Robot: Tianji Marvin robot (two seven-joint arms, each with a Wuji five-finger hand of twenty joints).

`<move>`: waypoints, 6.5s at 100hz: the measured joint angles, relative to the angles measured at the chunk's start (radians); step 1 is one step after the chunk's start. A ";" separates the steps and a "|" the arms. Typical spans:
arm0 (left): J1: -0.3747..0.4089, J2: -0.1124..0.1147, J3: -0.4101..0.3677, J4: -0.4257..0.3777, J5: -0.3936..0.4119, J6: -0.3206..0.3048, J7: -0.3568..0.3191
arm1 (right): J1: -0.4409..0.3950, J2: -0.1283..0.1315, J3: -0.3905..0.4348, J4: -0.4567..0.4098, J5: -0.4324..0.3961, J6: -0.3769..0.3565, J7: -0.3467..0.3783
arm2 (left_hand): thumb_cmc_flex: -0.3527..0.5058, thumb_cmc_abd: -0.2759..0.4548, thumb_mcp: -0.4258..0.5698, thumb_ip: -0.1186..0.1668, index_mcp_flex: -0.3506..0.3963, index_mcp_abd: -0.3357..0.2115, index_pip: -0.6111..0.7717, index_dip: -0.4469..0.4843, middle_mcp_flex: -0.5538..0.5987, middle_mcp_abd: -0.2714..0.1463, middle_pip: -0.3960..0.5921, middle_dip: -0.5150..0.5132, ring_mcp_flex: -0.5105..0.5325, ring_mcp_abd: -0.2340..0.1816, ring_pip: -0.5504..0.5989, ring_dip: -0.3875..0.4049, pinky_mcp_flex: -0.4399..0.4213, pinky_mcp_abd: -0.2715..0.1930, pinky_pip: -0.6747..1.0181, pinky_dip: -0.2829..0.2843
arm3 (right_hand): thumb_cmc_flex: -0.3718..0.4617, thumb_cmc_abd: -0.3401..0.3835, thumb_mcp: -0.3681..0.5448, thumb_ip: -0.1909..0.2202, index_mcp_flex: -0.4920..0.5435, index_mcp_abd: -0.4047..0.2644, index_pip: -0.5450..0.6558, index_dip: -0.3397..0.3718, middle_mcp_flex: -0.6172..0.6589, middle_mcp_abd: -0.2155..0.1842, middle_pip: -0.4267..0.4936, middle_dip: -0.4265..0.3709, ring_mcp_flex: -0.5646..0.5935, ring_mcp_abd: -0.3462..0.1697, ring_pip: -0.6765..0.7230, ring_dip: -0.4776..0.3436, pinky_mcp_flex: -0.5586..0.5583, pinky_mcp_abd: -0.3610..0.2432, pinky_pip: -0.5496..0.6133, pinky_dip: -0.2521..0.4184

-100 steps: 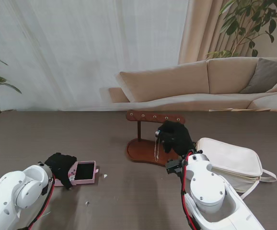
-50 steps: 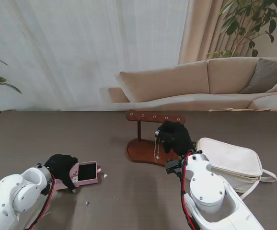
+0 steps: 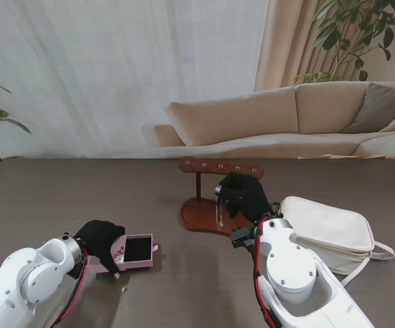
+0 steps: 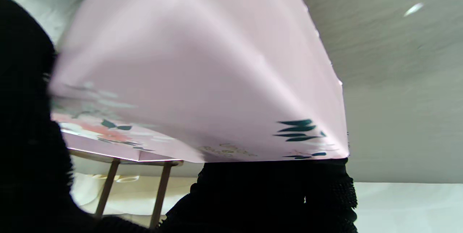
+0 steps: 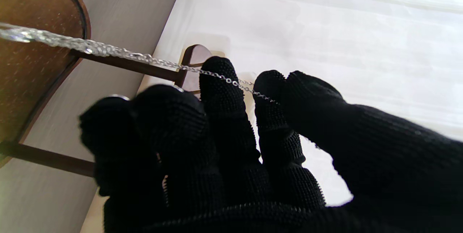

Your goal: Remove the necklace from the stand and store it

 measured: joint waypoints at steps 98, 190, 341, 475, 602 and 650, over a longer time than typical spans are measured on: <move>-0.190 -0.021 0.225 -0.041 -0.135 -0.014 -0.005 | 0.076 -0.016 -0.153 0.000 0.018 0.040 0.024 | 0.000 0.000 -0.009 0.000 0.001 0.000 0.012 -0.001 0.013 0.000 0.000 0.000 0.003 0.010 0.025 0.002 0.001 0.015 0.018 0.034 | 0.000 0.000 0.000 0.000 0.000 0.000 0.000 0.000 0.000 0.000 0.000 0.000 0.000 0.000 0.000 0.000 0.000 0.000 0.000 0.000; -0.189 -0.032 0.223 -0.078 -0.140 -0.026 0.035 | 0.114 0.034 -0.195 0.126 -0.329 -0.067 0.119 | 0.000 0.000 -0.029 0.000 0.007 0.000 0.029 -0.001 0.033 0.000 0.000 0.000 0.021 0.020 0.034 0.012 0.007 0.029 0.039 0.074 | -0.112 -0.001 0.000 0.001 -0.076 -0.050 -0.102 -0.090 -0.168 -0.003 -0.040 -0.030 -0.066 0.001 -0.439 -0.115 -0.015 -0.040 -0.138 -0.012; -0.189 -0.033 0.214 -0.092 -0.150 -0.022 0.015 | 0.185 0.114 -0.199 0.179 -0.848 -0.319 0.097 | 0.000 0.000 -0.030 0.001 0.007 0.000 0.035 -0.001 0.035 0.000 0.001 0.000 0.021 0.026 0.045 0.014 0.008 0.036 0.042 0.089 | -0.088 -0.038 0.095 0.030 -0.045 -0.226 -0.235 -0.207 -0.219 -0.098 -0.120 -0.088 -0.115 -0.114 -0.550 -0.090 0.000 -0.136 -0.224 -0.010; -0.190 -0.034 0.216 -0.088 -0.185 -0.014 0.028 | 0.102 0.112 -0.135 0.219 -0.559 -0.279 0.159 | 0.000 -0.001 -0.032 0.001 0.007 0.000 0.046 -0.001 0.044 0.000 0.001 0.000 0.029 0.031 0.052 0.014 0.015 0.047 0.044 0.101 | -0.268 0.015 0.021 0.089 -0.064 0.000 -0.156 -0.099 -0.221 -0.095 -0.115 -0.091 -0.117 -0.091 -0.550 -0.090 -0.007 -0.137 -0.224 -0.010; -0.160 -0.050 0.202 -0.096 -0.238 -0.007 0.085 | 0.145 0.037 -0.259 0.274 -0.168 -0.222 0.141 | 0.000 -0.034 -0.032 0.002 0.008 0.000 0.098 -0.001 0.061 0.000 0.005 0.000 0.044 0.045 0.071 0.013 0.023 0.064 0.060 0.102 | -0.082 0.065 0.023 0.031 -0.086 0.014 -0.069 -0.100 -0.232 -0.023 -0.047 -0.085 -0.139 -0.042 -0.542 -0.090 -0.015 -0.127 -0.224 0.011; -0.143 -0.051 0.194 -0.112 -0.236 -0.007 0.078 | 0.103 0.054 -0.156 0.212 -0.345 -0.206 0.187 | 0.000 -0.034 -0.032 0.002 0.008 0.000 0.098 -0.001 0.061 0.000 0.005 0.000 0.044 0.046 0.071 0.013 0.023 0.064 0.060 0.102 | -0.297 0.176 -0.027 0.178 -0.111 -0.012 -0.323 -0.025 -0.286 -0.023 -0.074 -0.103 -0.192 -0.029 -0.548 -0.093 -0.015 -0.112 -0.242 0.012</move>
